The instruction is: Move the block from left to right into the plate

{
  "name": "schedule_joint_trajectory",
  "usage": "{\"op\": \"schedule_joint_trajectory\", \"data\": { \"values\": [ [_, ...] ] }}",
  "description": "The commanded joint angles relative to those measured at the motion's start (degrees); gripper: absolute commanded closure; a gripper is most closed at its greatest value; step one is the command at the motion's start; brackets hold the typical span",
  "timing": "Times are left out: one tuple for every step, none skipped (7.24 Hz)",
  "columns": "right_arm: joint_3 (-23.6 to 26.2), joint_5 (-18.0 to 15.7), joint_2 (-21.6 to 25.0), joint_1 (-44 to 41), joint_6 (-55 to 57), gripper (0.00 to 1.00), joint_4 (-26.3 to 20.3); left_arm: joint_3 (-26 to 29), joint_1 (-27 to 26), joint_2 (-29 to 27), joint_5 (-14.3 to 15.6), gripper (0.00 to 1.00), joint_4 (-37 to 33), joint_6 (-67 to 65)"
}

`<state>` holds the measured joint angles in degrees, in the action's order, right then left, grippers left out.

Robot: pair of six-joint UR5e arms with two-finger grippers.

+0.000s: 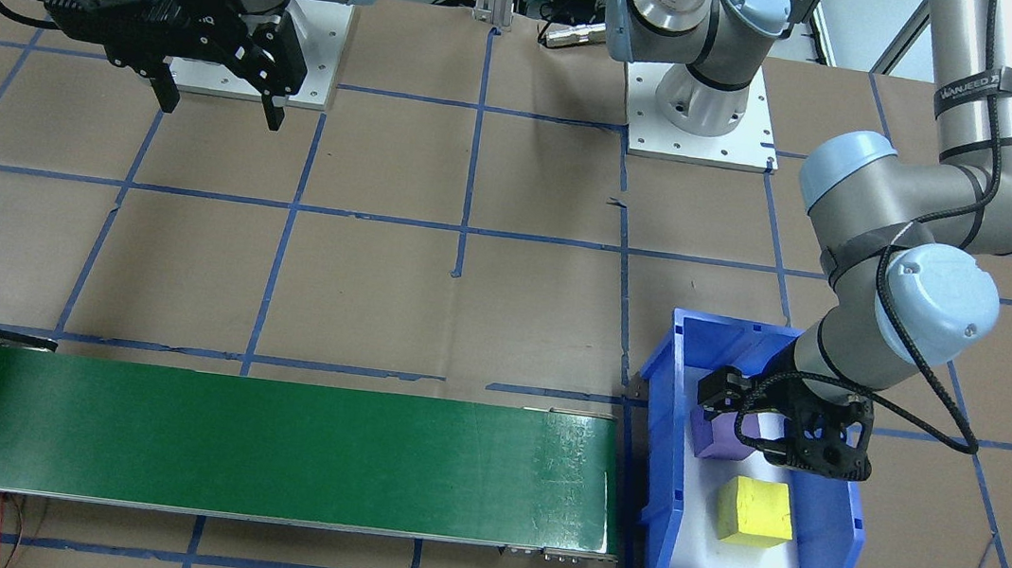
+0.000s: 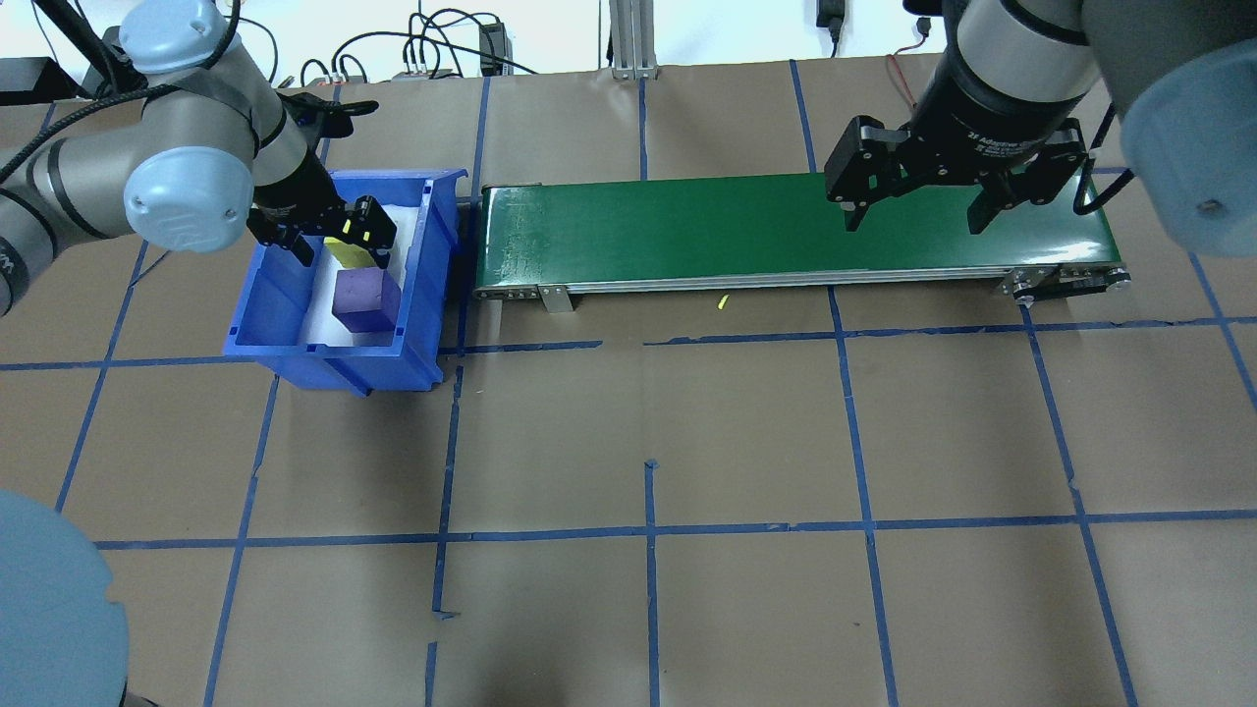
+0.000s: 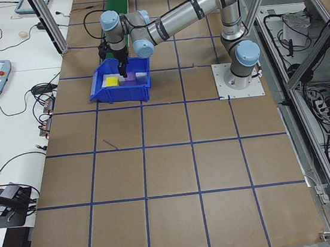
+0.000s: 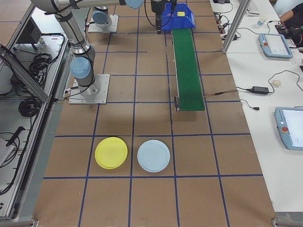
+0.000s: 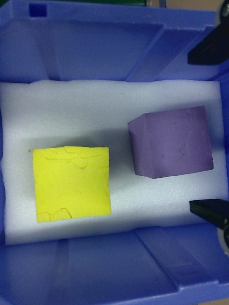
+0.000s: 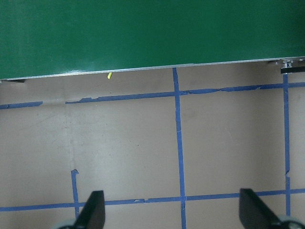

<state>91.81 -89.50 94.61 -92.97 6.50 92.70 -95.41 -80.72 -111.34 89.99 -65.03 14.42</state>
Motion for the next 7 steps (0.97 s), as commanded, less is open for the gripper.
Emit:
{"op": "schedule_joint_trajectory", "data": {
  "values": [
    [0.82,-2.08,-0.04,-0.19,0.09,0.00,2.99,-0.92,0.04,-1.77,0.10,0.00,2.28,-0.01],
    [0.82,-3.30,-0.04,0.24,0.01,0.00,2.67,-1.27,0.04,-1.95,0.10,0.00,2.28,-0.18],
    [0.91,-2.71,-0.30,-0.53,-0.08,0.00,2.05,-1.36,0.39,-2.56,0.19,0.00,2.37,-0.10],
    [1.00,-2.44,-0.56,-0.54,-0.08,0.00,1.27,-1.62,1.35,-2.74,-0.16,0.00,2.37,-0.27],
    [0.74,-1.92,-0.48,-0.54,-0.17,0.00,1.69,-1.88,1.45,-3.00,-0.34,0.06,2.28,-0.27],
    [0.91,-1.04,-0.48,-0.54,-0.08,0.00,2.31,-2.93,1.45,-3.44,-0.16,0.30,2.63,-0.10],
    [1.00,-1.03,-0.39,-0.54,-0.08,0.00,2.22,-2.50,1.45,-3.36,-0.07,0.61,2.63,0.25]
  ]
}}
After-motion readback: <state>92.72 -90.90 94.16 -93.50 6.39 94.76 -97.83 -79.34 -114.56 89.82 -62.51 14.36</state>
